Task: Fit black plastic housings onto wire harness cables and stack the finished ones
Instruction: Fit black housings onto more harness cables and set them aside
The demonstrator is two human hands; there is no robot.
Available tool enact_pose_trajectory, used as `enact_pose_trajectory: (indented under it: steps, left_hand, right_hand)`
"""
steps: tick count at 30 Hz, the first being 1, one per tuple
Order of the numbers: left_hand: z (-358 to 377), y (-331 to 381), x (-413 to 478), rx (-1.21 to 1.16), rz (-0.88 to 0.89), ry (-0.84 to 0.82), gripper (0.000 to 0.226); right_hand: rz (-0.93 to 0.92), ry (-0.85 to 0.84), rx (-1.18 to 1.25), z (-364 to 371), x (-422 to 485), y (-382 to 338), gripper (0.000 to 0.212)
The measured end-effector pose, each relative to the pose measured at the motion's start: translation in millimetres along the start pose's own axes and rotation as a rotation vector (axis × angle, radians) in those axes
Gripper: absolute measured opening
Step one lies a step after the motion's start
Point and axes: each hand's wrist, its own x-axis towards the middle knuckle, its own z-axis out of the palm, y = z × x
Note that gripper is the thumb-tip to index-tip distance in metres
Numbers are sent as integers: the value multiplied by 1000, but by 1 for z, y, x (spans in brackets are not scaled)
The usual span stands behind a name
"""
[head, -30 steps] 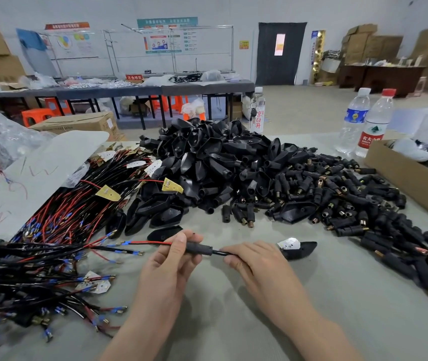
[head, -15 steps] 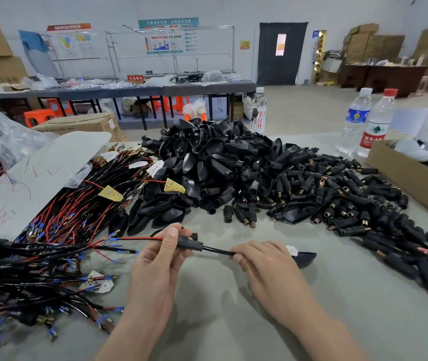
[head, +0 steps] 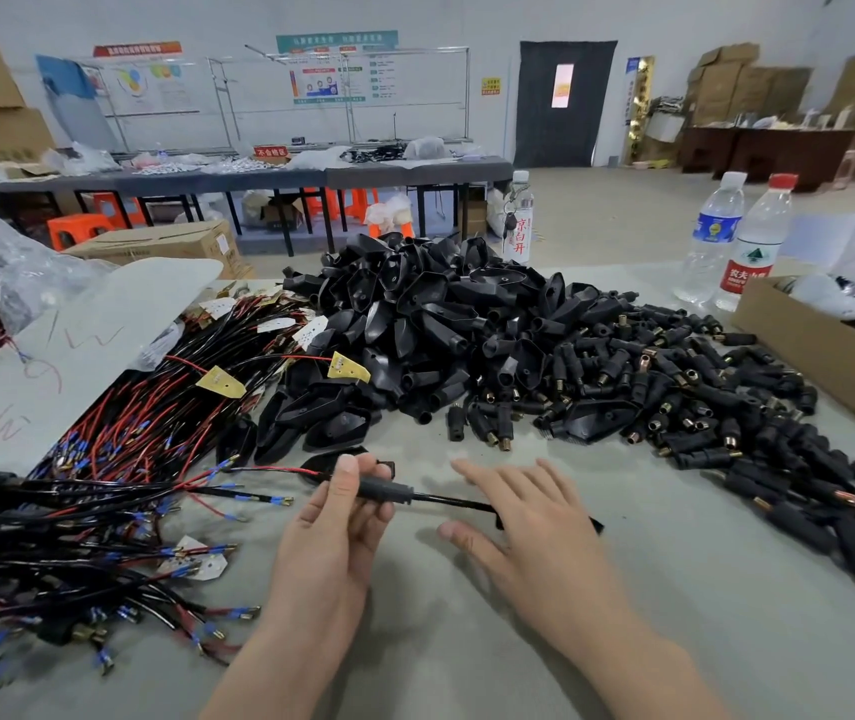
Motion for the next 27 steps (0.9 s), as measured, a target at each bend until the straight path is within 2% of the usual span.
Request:
enact_pose_trajectory:
  steps: [2, 7, 13, 16, 22, 27]
  left_hand:
    - [-5, 6, 5, -23, 11, 71, 26]
    - [-9, 12, 8, -43, 17, 105, 26]
    - [0, -3, -3, 59, -32, -19, 32]
    - [4, -6, -6, 88, -25, -64, 30]
    - [0, 1, -5, 80, -28, -121, 27]
    - [0, -1, -6, 78, -12, -174, 27]
  right_hand:
    - [57, -95, 26, 0, -1, 11, 73]
    - [68, -168, 125, 4, -3, 22, 47]
    - [22, -173, 248, 10, -3, 15, 50]
    - [122, -170, 433, 10, -5, 12, 54]
    - [113, -104, 581, 5, -2, 9, 25]
    - [163, -143, 690, 4, -4, 9, 26]
